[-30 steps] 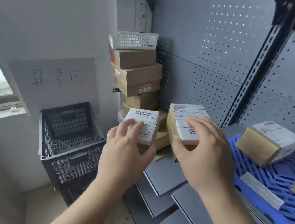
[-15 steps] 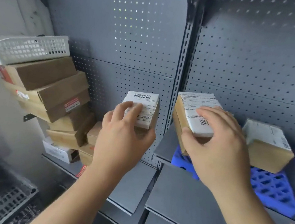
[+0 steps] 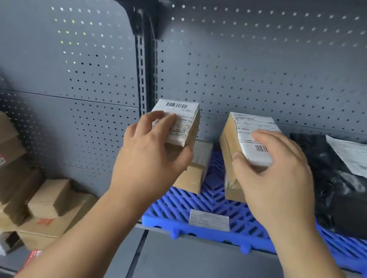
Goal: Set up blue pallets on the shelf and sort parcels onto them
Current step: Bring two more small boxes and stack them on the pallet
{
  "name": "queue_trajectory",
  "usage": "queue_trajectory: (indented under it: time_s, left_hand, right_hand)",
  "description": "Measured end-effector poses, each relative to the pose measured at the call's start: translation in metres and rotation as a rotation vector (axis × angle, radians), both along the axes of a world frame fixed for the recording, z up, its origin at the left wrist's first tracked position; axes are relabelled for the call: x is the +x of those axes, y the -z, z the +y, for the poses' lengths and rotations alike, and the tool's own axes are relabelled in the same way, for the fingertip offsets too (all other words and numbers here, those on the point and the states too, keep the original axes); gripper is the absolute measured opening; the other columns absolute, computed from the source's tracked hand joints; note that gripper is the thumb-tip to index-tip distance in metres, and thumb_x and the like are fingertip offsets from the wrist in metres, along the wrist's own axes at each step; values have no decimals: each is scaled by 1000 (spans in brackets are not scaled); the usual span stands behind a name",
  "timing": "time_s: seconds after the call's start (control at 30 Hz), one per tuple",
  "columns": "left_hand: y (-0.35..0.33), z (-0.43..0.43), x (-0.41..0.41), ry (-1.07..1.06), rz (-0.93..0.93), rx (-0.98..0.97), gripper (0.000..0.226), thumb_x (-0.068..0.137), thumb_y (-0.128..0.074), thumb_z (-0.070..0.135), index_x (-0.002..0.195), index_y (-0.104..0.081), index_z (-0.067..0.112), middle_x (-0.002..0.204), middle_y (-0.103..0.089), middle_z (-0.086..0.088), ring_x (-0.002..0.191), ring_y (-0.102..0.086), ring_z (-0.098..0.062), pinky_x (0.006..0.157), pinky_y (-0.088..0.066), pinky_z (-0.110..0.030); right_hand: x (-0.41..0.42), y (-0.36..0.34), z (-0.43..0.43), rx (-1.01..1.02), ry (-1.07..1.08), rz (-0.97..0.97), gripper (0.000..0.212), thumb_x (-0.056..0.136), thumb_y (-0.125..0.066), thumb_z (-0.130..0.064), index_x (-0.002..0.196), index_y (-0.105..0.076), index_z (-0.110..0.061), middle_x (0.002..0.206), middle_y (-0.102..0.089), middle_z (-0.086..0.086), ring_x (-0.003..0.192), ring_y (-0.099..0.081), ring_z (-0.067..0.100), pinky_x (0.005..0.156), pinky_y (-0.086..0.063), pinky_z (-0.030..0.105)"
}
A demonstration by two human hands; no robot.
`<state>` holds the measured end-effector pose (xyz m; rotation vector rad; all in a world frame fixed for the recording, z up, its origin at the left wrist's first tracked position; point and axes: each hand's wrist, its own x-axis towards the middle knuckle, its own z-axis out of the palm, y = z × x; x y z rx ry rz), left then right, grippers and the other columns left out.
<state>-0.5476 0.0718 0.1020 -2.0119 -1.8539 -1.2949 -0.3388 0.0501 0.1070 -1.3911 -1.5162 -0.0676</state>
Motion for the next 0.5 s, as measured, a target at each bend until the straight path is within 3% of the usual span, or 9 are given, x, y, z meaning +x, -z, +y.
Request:
queue_trajectory:
  time_s: [0.27,0.5]
  left_hand:
    - [2,26,40,14,19,-39,66,84,-60,60,145,-52,36,149,-45,14,131,-44,-26,92,-47,-36]
    - [5,42,50,27,56,-49,66,86,-59,64,145,-52,36,149,-46,14,135,-44,-26,97,-49,-40]
  right_hand:
    - [34,4,30,-68,16,-25,43,82,-73,-32,121,-71,-15,124,-68,-3,120,-52,14,101,-42,35]
    - [30,4,46,-92,28,-69,43,84,-70,-34,123,-70,-17,128,-67,-5,126,-54,20,100,-46,43]
